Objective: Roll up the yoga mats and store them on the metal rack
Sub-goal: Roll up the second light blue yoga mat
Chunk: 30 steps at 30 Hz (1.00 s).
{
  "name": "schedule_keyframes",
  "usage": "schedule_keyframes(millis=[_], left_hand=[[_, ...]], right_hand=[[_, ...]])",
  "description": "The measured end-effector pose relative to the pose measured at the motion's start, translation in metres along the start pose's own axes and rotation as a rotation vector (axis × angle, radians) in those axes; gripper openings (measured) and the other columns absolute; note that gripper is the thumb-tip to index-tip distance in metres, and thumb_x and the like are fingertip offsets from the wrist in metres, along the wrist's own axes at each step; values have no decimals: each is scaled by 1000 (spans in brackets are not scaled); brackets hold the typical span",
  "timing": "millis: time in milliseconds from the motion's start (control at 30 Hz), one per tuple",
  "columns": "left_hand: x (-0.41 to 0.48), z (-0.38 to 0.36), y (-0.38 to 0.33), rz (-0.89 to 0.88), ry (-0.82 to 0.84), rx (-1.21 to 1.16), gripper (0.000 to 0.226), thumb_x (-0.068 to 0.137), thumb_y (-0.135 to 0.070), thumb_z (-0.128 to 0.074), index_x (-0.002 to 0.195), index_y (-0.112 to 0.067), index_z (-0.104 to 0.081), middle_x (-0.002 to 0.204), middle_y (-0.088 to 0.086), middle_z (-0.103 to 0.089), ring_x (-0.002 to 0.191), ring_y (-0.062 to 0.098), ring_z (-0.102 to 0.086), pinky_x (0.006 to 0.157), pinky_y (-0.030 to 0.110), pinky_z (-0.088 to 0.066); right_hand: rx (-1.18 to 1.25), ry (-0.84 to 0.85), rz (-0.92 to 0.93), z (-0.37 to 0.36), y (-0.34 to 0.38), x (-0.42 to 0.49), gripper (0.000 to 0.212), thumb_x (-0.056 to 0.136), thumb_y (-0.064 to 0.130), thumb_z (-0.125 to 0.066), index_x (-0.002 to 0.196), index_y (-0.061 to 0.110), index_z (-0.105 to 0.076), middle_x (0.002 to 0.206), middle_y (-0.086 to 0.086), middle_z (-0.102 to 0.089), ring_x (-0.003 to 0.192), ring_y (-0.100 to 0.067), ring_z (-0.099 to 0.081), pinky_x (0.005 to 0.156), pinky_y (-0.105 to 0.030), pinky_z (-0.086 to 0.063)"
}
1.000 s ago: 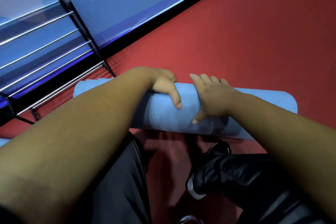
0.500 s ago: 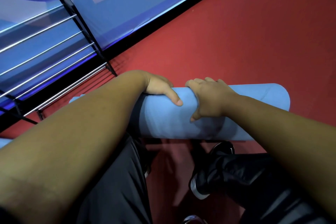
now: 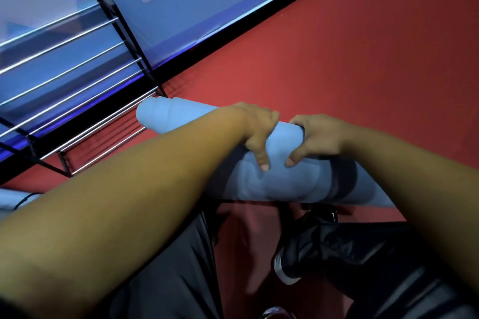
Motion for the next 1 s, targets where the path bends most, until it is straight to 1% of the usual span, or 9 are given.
schedule_keyframes(millis=[100,267,433,500,600,667,733,833,1000], left_hand=[[3,0,-1,-3,-46,-64,96,48,-79,-91,116,-26,-49,105,-10,-63,92,19,-63,78,40,-54],[1,2,15,32,-57,-186,84,40,-75,-91,107,-35,-59,96,-14,-69,86,15,-67,78,40,-60],[1,-5,32,94,-4,-330,78,38,-70,-94,101,-32,-68,95,-13,-74,86,17,-72,82,43,-64],[0,-5,36,112,-1,-385,76,40,-67,-96,102,-31,-71,95,-12,-76,86,17,-74,83,42,-65],[-4,-3,41,126,7,-440,72,44,-62,-98,103,-29,-72,96,-12,-77,86,17,-76,84,40,-65],[-8,-4,44,131,34,-468,69,48,-59,-100,104,-29,-73,98,-11,-78,88,17,-76,84,39,-65],[-10,-7,46,138,68,-486,66,52,-56,-100,106,-29,-73,101,-10,-78,89,18,-77,85,40,-65],[-11,-11,47,144,101,-491,69,55,-60,-97,111,-31,-69,107,-10,-75,95,18,-75,90,43,-64],[-6,-7,39,81,70,-372,74,65,-69,-89,124,-33,-62,117,-9,-70,105,20,-69,99,45,-58]], right_hand=[[30,33,-6,-1,-4,-2,81,55,60,-100,124,40,-61,110,15,-70,99,-8,-66,82,-33,-56],[-4,4,34,-3,2,-4,88,68,63,-93,140,31,-54,129,7,-64,114,-18,-63,102,-42,-53],[-139,-42,24,-9,7,3,124,67,81,-81,164,26,-26,153,-5,-41,141,-36,-45,118,-51,-40],[-220,-56,32,-11,8,4,135,64,81,-83,167,28,-14,159,-4,-35,143,-37,-42,118,-52,-38],[-372,-65,25,-16,9,4,151,49,87,-85,166,31,-6,154,-3,-33,136,-36,-44,112,-53,-39],[-372,-90,25,-17,10,6,146,44,85,-87,160,34,-15,148,1,-38,129,-33,-48,106,-52,-43],[-341,-127,51,-16,11,8,126,45,81,-90,146,34,-32,142,5,-47,122,-29,-52,98,-50,-44],[-297,-138,71,-10,14,9,103,46,75,-92,127,35,-42,130,10,-56,114,-25,-56,91,-47,-44],[-137,-40,51,-2,8,12,96,40,72,-94,122,42,-53,117,17,-60,105,-18,-61,94,-45,-54]])
Point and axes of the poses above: each hand's wrist, its own x-axis towards the middle knuckle, its own z-axis out of the back of the hand, y = z × x, the point moved 5 cm from there along x, towards the middle knuckle
